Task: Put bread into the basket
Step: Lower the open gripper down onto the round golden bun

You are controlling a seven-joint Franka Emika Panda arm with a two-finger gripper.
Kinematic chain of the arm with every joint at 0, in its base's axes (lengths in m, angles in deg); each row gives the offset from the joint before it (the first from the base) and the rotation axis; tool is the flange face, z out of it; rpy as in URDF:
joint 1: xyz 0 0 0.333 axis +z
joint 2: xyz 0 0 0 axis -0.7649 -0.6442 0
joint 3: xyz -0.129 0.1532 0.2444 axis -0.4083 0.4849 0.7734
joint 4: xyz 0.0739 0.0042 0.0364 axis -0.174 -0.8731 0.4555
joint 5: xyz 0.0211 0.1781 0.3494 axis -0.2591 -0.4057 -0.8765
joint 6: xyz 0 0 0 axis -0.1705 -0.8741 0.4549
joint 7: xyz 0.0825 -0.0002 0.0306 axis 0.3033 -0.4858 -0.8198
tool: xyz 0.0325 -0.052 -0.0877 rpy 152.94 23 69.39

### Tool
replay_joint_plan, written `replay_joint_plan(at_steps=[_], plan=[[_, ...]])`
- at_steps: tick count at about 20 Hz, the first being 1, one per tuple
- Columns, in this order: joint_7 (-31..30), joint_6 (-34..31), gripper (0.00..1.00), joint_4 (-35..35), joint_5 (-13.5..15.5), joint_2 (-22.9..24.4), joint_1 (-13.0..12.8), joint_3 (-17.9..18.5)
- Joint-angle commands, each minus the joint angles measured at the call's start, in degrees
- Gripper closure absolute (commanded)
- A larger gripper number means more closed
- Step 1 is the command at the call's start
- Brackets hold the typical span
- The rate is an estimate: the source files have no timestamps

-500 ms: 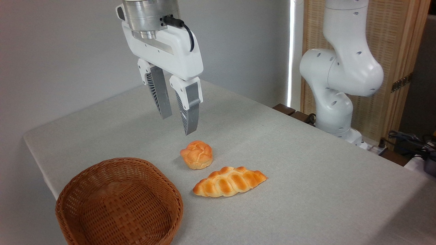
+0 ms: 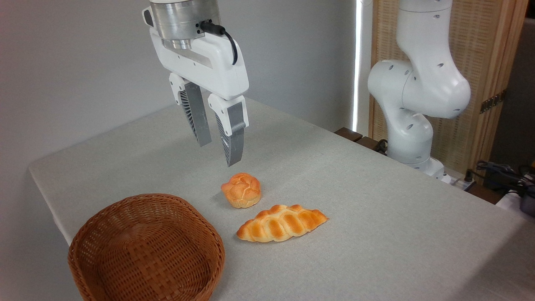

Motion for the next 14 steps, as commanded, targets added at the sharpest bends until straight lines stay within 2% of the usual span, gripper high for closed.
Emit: replay_joint_plan(at_steps=[1,3,5,7,9,11,14], plan=[[-0.65,1.29,0.0,-5.02,-0.76,2.9,-2.31,-0.22],[-0.56,4.71,0.0,-10.73,-0.76,5.36,-4.42,-0.22],[-0.47,5.87,0.0,-13.82,-0.76,5.9,-6.61,-0.22],[-0.38,8.23,0.0,-17.85,-0.94,6.86,-9.78,-0.04],[-0.38,13.32,0.0,-23.48,-0.94,8.88,-10.49,-0.13],[-0.38,16.14,0.0,-26.74,-0.94,8.89,-12.07,-0.22],[-0.47,22.29,0.0,-30.79,-1.02,8.36,-12.95,-0.65]])
